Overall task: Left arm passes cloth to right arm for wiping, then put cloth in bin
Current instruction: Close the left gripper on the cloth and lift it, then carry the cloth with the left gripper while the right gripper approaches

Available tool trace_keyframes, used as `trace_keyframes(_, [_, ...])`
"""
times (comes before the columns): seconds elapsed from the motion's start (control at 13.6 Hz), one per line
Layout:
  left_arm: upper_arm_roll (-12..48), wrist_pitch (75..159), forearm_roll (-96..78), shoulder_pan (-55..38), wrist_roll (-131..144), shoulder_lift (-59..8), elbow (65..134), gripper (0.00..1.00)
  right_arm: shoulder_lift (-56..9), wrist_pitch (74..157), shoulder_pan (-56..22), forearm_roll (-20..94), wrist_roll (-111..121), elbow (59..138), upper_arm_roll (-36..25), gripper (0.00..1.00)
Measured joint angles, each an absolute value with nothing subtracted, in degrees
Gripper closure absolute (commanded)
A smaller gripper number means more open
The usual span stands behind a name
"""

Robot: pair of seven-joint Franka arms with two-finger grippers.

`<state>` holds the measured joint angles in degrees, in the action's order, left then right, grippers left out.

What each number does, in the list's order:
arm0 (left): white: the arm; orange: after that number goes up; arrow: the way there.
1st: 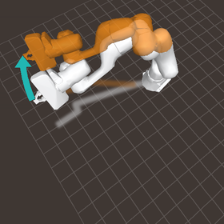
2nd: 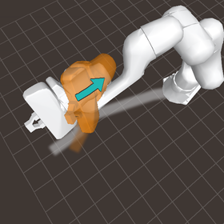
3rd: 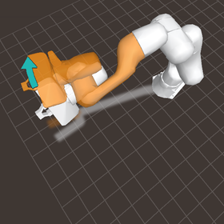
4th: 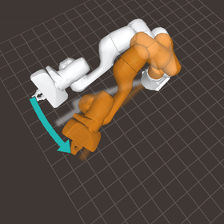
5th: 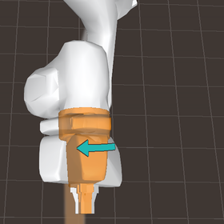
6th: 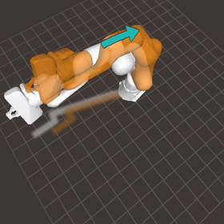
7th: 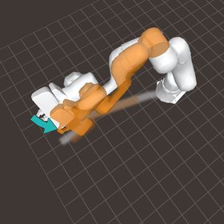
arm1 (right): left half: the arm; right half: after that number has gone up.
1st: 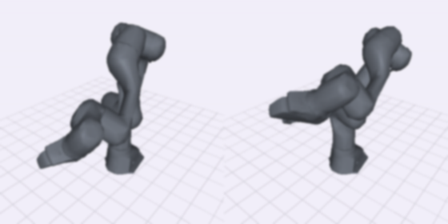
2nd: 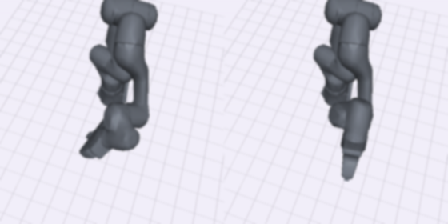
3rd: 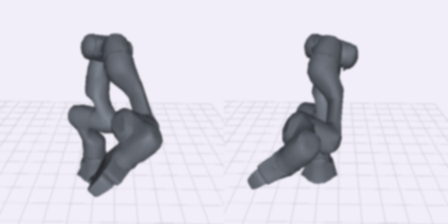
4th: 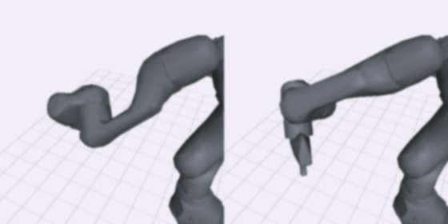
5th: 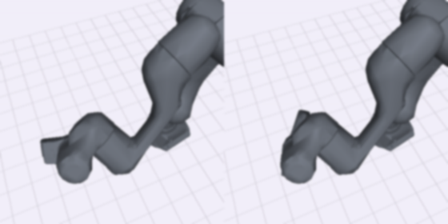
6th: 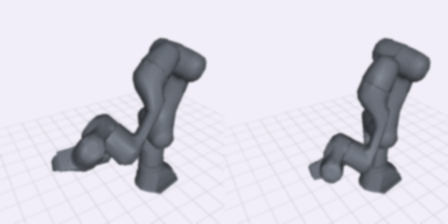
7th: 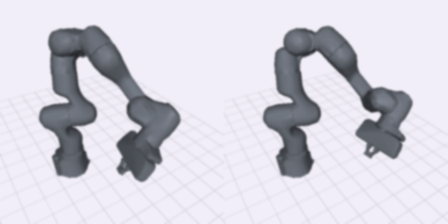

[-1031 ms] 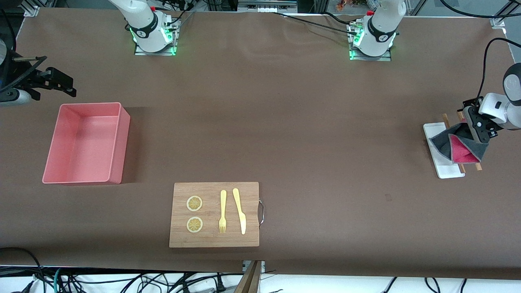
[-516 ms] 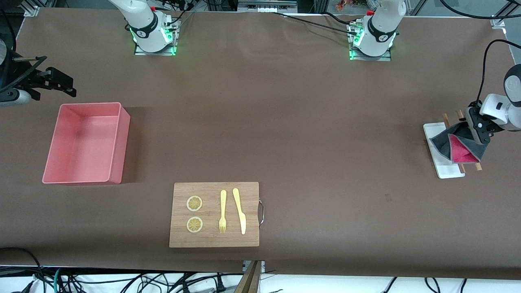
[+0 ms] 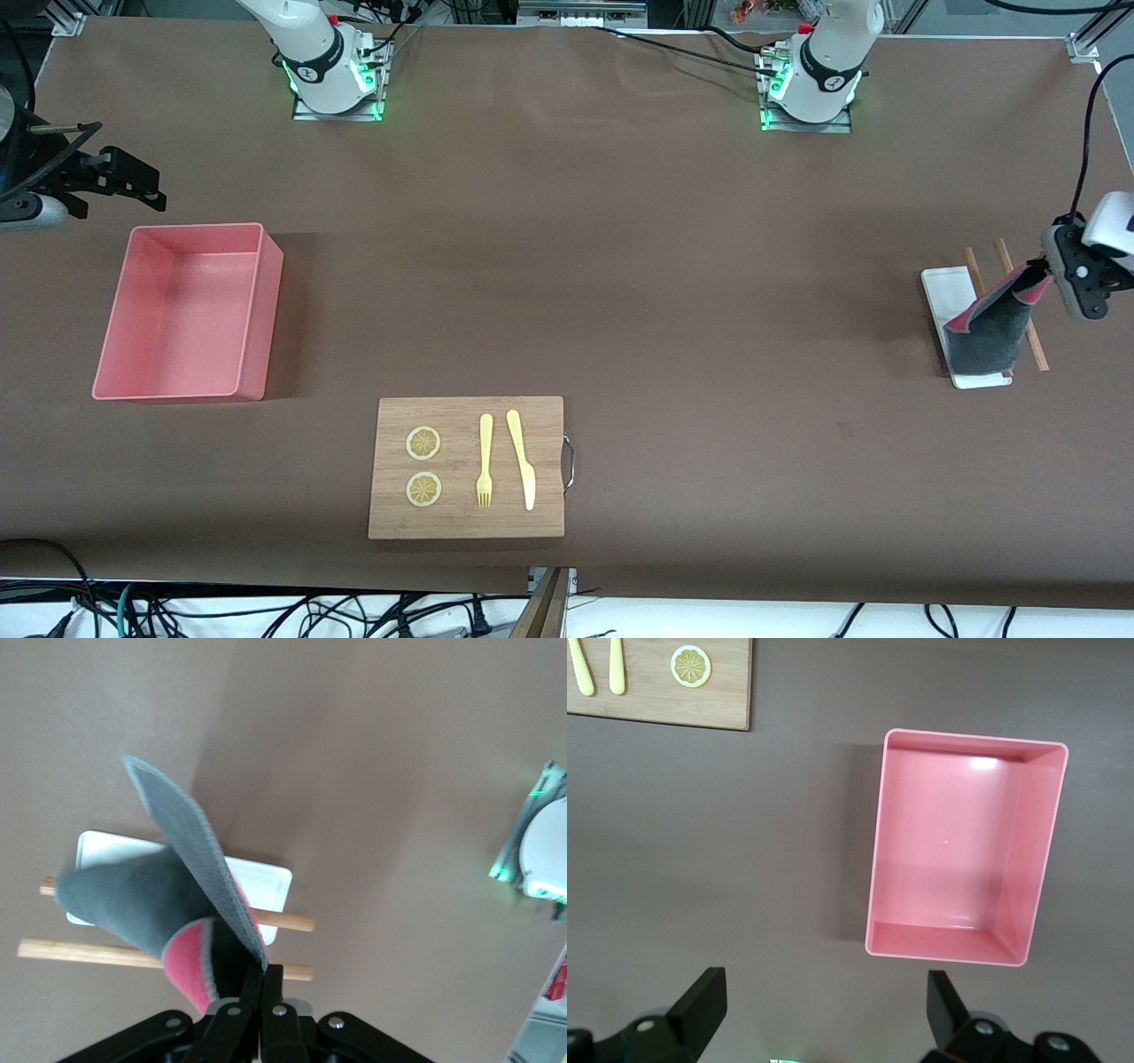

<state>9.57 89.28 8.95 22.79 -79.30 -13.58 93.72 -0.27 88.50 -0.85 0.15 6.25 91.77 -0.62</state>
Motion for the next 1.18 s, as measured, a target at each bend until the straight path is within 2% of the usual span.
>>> trace_keyframes(0.37, [22.03,76.37,2.95,22.62,-58.43,-11.71,85.33,1.0,-0.39,89.07,-0.76,0.15,6.33,91.74,-1.23,0.0])
trace_keyframes(0.66, [33.12,74.84,-10.12,21.79,-35.53,-12.12,83.92,1.0,-0.81,89.01,-1.21,0.14,9.86,91.66,-1.04,0.0])
trace_keyframes(0.81, [35.73,77.96,-13.98,17.24,-28.22,-13.93,83.97,1.0,-1.03,88.13,-1.44,0.31,18.38,91.58,-0.9,0.0])
trace_keyframes(1.18, [36.15,99.38,-19.86,-0.15,-15.8,-20.45,83.96,1.0,-2.54,87.14,-1.5,10.85,45.93,91.57,-1.02,0.0])
